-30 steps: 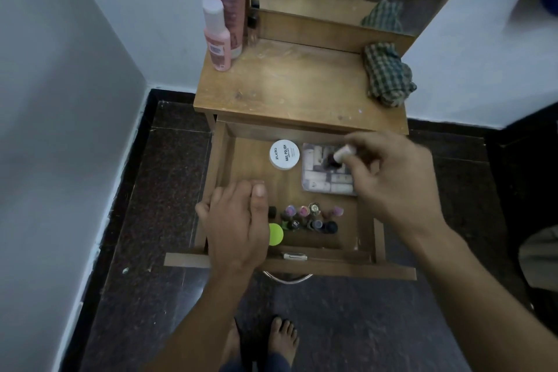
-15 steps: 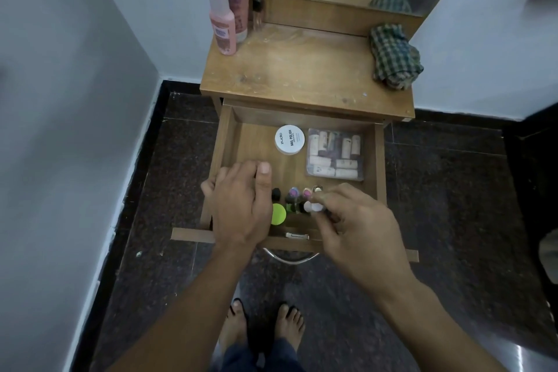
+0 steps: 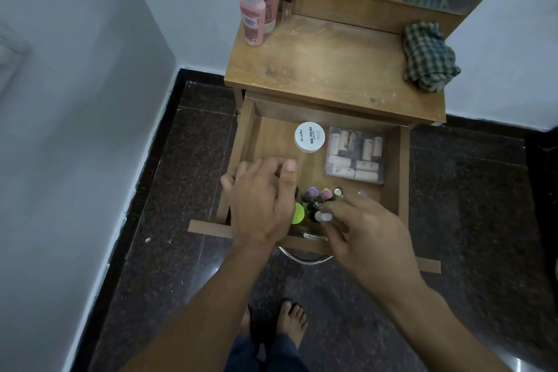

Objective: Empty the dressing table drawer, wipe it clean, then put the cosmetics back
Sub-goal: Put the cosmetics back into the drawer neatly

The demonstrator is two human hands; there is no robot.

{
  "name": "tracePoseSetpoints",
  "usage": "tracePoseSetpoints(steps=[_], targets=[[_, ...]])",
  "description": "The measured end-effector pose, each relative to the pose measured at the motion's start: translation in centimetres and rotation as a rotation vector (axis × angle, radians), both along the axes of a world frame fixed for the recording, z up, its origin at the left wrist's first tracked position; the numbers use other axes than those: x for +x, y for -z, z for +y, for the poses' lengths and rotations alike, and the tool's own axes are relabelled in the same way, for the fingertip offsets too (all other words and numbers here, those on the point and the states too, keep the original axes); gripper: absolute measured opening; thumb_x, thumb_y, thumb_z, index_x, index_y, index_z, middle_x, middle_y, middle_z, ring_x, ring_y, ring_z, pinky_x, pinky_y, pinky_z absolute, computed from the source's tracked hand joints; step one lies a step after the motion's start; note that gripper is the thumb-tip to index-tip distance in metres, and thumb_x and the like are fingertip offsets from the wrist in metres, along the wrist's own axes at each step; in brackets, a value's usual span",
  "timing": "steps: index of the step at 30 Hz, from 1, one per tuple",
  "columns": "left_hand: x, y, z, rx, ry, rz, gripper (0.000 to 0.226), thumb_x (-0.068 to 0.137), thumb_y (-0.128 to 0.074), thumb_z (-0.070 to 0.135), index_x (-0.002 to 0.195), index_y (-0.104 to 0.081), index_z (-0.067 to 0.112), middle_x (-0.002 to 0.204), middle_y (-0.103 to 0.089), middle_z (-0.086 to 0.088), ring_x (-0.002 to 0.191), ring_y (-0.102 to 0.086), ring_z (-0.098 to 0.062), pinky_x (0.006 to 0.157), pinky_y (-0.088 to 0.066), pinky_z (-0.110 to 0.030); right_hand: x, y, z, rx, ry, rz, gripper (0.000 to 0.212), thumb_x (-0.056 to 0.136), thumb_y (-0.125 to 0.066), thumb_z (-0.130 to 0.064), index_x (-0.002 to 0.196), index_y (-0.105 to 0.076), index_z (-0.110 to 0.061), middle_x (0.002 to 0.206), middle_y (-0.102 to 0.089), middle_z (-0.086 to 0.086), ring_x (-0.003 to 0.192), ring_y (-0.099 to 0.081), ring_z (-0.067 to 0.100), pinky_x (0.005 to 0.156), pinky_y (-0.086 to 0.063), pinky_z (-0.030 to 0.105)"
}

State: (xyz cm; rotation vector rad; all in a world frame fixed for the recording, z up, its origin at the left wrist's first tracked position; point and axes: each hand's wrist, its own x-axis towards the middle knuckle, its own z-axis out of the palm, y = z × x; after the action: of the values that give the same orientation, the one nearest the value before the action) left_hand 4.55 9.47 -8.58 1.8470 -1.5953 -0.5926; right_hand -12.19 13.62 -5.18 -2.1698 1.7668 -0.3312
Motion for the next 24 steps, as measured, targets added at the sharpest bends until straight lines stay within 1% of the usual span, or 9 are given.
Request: tracePoseSetpoints(steps=[4, 7, 10, 12, 15, 17, 19, 22, 24], targets=[[0.0, 0.1, 0.0, -0.004, -0.002, -0.002, 0.082, 0.097, 0.000, 0.069, 0.096, -0.069, 0.026, 0.089, -0.065, 0.015, 0.090, -0.049, -0.008, 0.095, -0.030, -0.042, 0.9, 1.0, -0.7, 0.034, 0.001, 0.073, 0.010, 0.081, -0.081, -0.020, 0.083, -0.072, -0.024, 0.087, -0.068, -0.008, 0.082, -0.066, 0.020, 0.057, -0.050, 0.033], [0.0, 0.1, 0.0, -0.010, 0.001, -0.006, 0.079, 0.097, -0.001, 0.069, 0.097, -0.069, 0.028, 0.089, -0.064, 0.017, 0.089, -0.048, -0.007, 0.093, -0.030, -0.041, 1.1, 1.5, -1.0, 0.073, 0.008, 0.123, 0.010, 0.079, -0.080, -0.021, 0.081, -0.072, -0.026, 0.087, -0.068, -0.008, 0.082, -0.067, 0.021, 0.056, -0.048, 0.032], [0.1, 0.2, -0.1, -0.017, 0.008, -0.008, 0.077, 0.098, -0.002, 0.068, 0.097, -0.069, 0.029, 0.088, -0.061, 0.019, 0.088, -0.049, -0.007, 0.094, -0.031, -0.040, 1.3, 1.5, -1.0, 0.077, 0.020, 0.143, 0.012, 0.077, -0.082, -0.019, 0.080, -0.072, -0.025, 0.084, -0.069, -0.008, 0.080, -0.067, 0.021, 0.053, -0.049, 0.034], [0.0, 0.2, -0.1, -0.022, 0.011, -0.007, 0.076, 0.098, -0.003, 0.067, 0.096, -0.069, 0.029, 0.086, -0.057, 0.021, 0.088, -0.049, -0.006, 0.094, -0.030, -0.040, 1.4, 1.6, -1.1, 0.084, 0.026, 0.155, 0.014, 0.075, -0.083, -0.018, 0.080, -0.071, -0.023, 0.083, -0.070, -0.006, 0.077, -0.068, 0.023, 0.051, -0.050, 0.034], [0.0, 0.3, -0.1, -0.030, 0.010, -0.016, 0.075, 0.099, -0.003, 0.067, 0.096, -0.069, 0.030, 0.086, -0.055, 0.023, 0.088, -0.048, -0.005, 0.093, -0.030, -0.039, 1.7, 1.7, -1.3, 0.098, 0.029, 0.190, 0.018, 0.072, -0.086, -0.017, 0.077, -0.069, -0.021, 0.079, -0.068, -0.004, 0.070, -0.067, 0.025, 0.049, -0.047, 0.033], [0.0, 0.3, -0.1, -0.022, 0.013, -0.022, 0.076, 0.098, -0.002, 0.067, 0.096, -0.068, 0.030, 0.086, -0.056, 0.023, 0.087, -0.047, -0.004, 0.092, -0.030, -0.040, 1.8, 1.7, -1.5, 0.122, 0.045, 0.209, 0.012, 0.078, -0.081, -0.021, 0.083, -0.070, -0.022, 0.085, -0.069, -0.005, 0.077, -0.067, 0.027, 0.055, -0.050, 0.035], [0.1, 0.4, -0.2, -0.014, 0.015, -0.025, 0.077, 0.098, -0.001, 0.068, 0.096, -0.068, 0.031, 0.085, -0.056, 0.022, 0.087, -0.047, -0.004, 0.092, -0.031, -0.040, 1.8, 1.6, -1.5, 0.128, 0.052, 0.197, 0.006, 0.085, -0.076, -0.023, 0.089, -0.071, -0.023, 0.089, -0.069, -0.006, 0.082, -0.067, 0.026, 0.062, -0.048, 0.034], [0.1, 0.3, -0.2, -0.013, 0.019, -0.017, 0.077, 0.098, -0.001, 0.068, 0.096, -0.069, 0.030, 0.086, -0.057, 0.021, 0.088, -0.047, -0.005, 0.091, -0.029, -0.039, 1.5, 1.3, -1.5, 0.135, 0.057, 0.174, 0.009, 0.088, -0.073, -0.030, 0.092, -0.069, -0.023, 0.091, -0.068, -0.007, 0.085, -0.066, 0.027, 0.064, -0.046, 0.034], [0.1, 0.3, -0.1, -0.021, 0.019, -0.006, 0.078, 0.098, -0.002, 0.068, 0.097, -0.069, 0.029, 0.087, -0.059, 0.020, 0.088, -0.047, -0.006, 0.091, -0.029, -0.039, 1.3, 0.7, -1.5, 0.141, 0.061, 0.173, 0.011, 0.086, -0.076, -0.034, 0.090, -0.069, -0.025, 0.087, -0.068, -0.007, 0.081, -0.066, 0.025, 0.064, -0.047, 0.033]])
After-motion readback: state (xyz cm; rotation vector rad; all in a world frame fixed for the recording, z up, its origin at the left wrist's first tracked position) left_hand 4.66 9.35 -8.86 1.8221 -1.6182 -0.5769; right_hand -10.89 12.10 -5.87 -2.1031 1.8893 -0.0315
